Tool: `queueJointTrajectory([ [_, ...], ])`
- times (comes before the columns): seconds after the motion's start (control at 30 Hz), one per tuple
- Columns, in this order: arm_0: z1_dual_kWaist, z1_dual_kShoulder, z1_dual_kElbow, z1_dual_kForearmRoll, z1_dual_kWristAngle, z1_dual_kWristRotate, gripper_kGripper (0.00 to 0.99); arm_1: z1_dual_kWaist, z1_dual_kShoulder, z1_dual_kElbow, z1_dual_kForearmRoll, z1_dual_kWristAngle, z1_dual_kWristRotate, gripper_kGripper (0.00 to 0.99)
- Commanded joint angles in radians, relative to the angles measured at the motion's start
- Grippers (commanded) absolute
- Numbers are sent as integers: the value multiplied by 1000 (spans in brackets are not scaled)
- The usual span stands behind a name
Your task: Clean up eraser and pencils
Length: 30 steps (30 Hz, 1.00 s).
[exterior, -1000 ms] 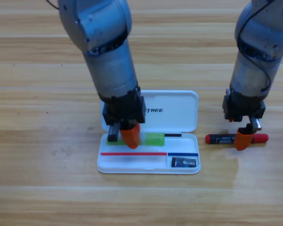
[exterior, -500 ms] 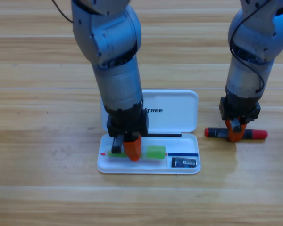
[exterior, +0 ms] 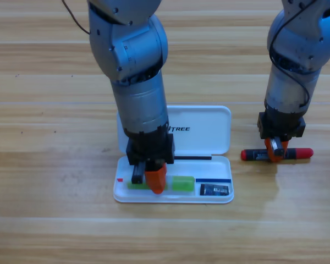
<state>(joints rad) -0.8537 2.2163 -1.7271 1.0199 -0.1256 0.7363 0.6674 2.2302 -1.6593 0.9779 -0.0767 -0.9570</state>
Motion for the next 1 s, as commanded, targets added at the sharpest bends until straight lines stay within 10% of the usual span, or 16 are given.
queueJointTrajectory([
  [0.03,4,46,18,8,-6,11,0,-34,-35,41,-7,-9,-5,0],
  [0.23,15,40,20,8,-2,-5,0,-34,-55,47,-7,-9,-2,0],
  [0.27,16,39,23,8,1,-6,101,-34,-57,49,-7,-8,-2,0],
  [0.33,18,36,29,9,4,-9,735,-34,-63,52,-7,-8,-2,0],
  [0.4,18,36,29,11,7,-17,966,-34,-72,53,-5,-8,0,0],
  [0.7,18,23,31,14,15,-32,990,-26,-164,84,27,-3,4,0],
  [1.0,87,-207,11,118,31,26,990,110,-279,59,139,69,75,0],
])
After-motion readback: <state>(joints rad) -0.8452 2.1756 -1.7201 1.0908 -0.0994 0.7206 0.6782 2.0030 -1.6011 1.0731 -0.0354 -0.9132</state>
